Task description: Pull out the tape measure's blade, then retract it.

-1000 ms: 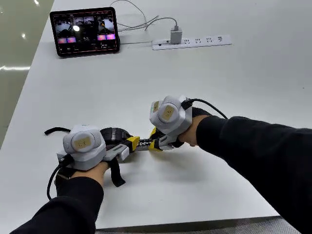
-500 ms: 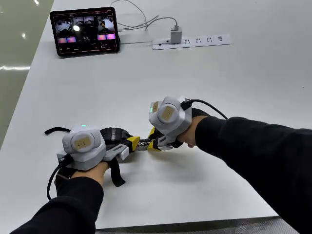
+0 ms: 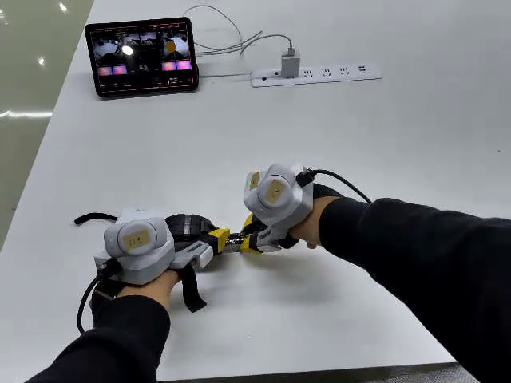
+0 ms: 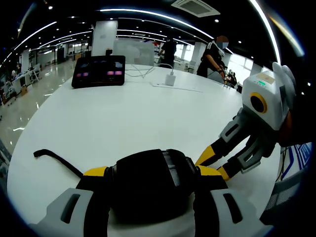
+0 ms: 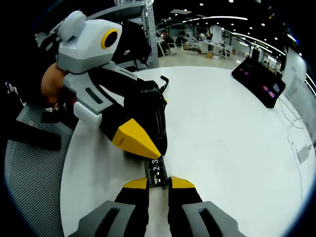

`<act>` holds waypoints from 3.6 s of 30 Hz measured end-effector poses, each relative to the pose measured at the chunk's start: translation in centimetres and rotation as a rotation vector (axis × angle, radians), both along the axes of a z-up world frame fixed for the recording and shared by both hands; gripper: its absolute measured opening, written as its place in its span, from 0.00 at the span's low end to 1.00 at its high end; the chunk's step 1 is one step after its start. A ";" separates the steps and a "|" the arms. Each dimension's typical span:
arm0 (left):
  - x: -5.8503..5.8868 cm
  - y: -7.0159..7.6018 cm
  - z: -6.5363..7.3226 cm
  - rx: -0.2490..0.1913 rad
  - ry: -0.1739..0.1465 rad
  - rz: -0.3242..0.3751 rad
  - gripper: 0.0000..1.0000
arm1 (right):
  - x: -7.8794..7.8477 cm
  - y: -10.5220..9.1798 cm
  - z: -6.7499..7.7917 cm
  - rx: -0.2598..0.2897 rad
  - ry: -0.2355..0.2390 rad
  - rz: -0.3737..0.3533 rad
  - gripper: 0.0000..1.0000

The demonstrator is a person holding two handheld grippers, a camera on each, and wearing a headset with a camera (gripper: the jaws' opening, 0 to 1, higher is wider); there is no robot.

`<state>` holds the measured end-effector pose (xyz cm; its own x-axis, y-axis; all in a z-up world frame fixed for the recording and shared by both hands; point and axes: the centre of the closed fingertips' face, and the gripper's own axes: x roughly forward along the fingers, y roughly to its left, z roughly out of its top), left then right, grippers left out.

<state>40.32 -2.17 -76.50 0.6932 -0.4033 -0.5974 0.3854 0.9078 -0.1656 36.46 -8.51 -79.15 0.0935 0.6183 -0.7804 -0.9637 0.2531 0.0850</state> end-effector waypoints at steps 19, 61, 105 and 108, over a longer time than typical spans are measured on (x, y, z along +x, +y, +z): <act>0.0 0.0 0.0 -0.003 0.000 -0.001 0.64 | 0.1 0.7 0.1 0.012 -0.040 0.051 0.10; 0.1 -0.1 0.0 -0.014 0.008 0.003 0.64 | 0.3 2.0 0.0 0.048 -0.025 0.047 0.10; 0.1 -0.2 0.1 -0.011 0.011 0.009 0.66 | 0.3 2.7 0.1 0.057 -0.029 0.026 0.11; 0.0 -0.2 0.0 -0.001 0.013 0.002 0.66 | 0.3 2.7 0.0 0.052 -0.030 0.035 0.12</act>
<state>40.34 -2.37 -76.47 0.6864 -0.4022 -0.6059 0.3811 0.9085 -0.1713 36.78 -5.82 -79.11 0.0942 0.6616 -0.7439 -0.9742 0.2152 0.0679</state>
